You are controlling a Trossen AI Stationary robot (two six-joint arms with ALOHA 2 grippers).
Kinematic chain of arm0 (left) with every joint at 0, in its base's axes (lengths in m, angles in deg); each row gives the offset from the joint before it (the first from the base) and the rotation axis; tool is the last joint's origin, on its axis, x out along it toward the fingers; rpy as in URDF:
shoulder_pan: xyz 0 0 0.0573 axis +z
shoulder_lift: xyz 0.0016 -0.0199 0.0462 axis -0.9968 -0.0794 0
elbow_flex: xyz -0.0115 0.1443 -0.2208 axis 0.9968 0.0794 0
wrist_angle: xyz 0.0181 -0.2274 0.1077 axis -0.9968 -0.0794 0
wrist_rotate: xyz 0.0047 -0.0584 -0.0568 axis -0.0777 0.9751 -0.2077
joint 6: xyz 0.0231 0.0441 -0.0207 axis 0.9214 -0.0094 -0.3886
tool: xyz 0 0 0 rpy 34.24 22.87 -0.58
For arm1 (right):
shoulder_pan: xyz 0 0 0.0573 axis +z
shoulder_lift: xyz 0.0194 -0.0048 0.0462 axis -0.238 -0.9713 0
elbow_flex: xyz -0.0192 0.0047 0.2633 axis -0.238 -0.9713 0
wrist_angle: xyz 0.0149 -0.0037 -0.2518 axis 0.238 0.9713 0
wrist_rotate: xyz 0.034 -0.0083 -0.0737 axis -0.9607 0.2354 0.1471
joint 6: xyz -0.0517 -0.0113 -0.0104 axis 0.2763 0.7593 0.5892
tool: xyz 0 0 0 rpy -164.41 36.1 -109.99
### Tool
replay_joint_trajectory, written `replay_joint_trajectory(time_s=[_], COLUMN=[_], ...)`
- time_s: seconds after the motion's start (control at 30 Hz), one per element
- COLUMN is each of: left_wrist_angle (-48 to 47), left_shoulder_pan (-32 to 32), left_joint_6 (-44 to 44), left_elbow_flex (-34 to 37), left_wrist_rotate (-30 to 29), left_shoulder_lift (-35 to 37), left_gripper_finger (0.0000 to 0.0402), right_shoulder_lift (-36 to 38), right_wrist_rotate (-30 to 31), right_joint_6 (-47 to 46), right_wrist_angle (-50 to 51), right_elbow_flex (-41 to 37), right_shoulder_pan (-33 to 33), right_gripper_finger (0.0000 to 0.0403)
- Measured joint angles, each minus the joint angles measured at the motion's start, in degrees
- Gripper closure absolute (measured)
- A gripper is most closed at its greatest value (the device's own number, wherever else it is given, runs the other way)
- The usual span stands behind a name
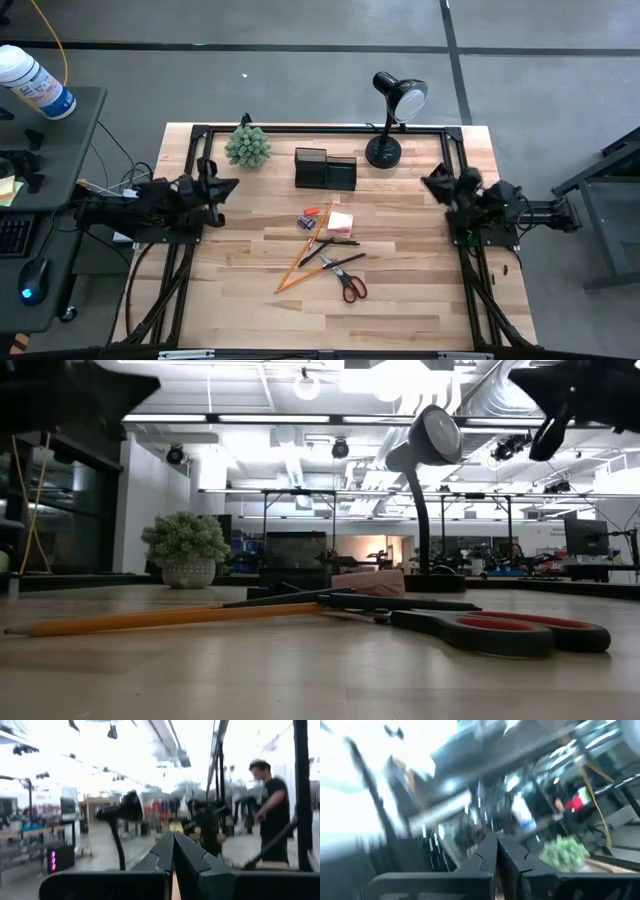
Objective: Pick and place office supplies into organizer
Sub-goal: Put the pink sticky notes into the desk organizer
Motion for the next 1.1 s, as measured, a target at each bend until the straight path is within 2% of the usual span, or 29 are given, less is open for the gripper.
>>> replay_joint_trajectory(time_s=[0.1,0.23,0.33,0.43,0.6,0.77,0.93,1.1], left_wrist_angle=[2.46,4.90,4.71,3.43,0.65,-4.30,-11.11,-17.48], left_shoulder_pan=[0.00,0.00,0.00,-0.02,0.00,0.00,0.00,-0.02], left_joint_6=[-0.01,-0.04,-1.42,-3.06,-5.63,-5.90,-6.12,-7.88], left_elbow_flex=[0.00,0.00,0.00,0.00,0.00,0.00,0.00,0.00], left_wrist_rotate=[0.27,0.51,1.83,2.19,1.77,1.81,3.72,5.06], left_shoulder_lift=[0.00,0.00,0.00,-0.12,-0.17,-0.17,-0.17,-0.17], left_gripper_finger=[0.0401,0.0401,0.0401,0.0401,0.0401,0.0401,0.0401,0.0401], right_shoulder_lift=[-0.63,-4.83,-12.80,-24.63,-46.82,-66.87,-82.18,-92.64], right_wrist_rotate=[6.66,5.61,5.47,3.87,-6.42,-16.14,-15.43,-13.38], right_joint_6=[-7.81,-8.97,-8.44,-6.28,-5.74,2.98,16.60,25.16], right_wrist_angle=[-2.37,-2.75,-2.40,1.11,21.00,45.47,62.68,68.83], right_elbow_flex=[0.05,1.75,6.78,15.41,33.32,50.28,63.85,73.37], right_shoulder_pan=[-0.31,-0.07,0.37,1.00,1.77,1.76,1.76,1.72], right_gripper_finger=[0.0402,0.0402,0.0402,0.0402,0.0402,0.0375,0.0305,0.0236])
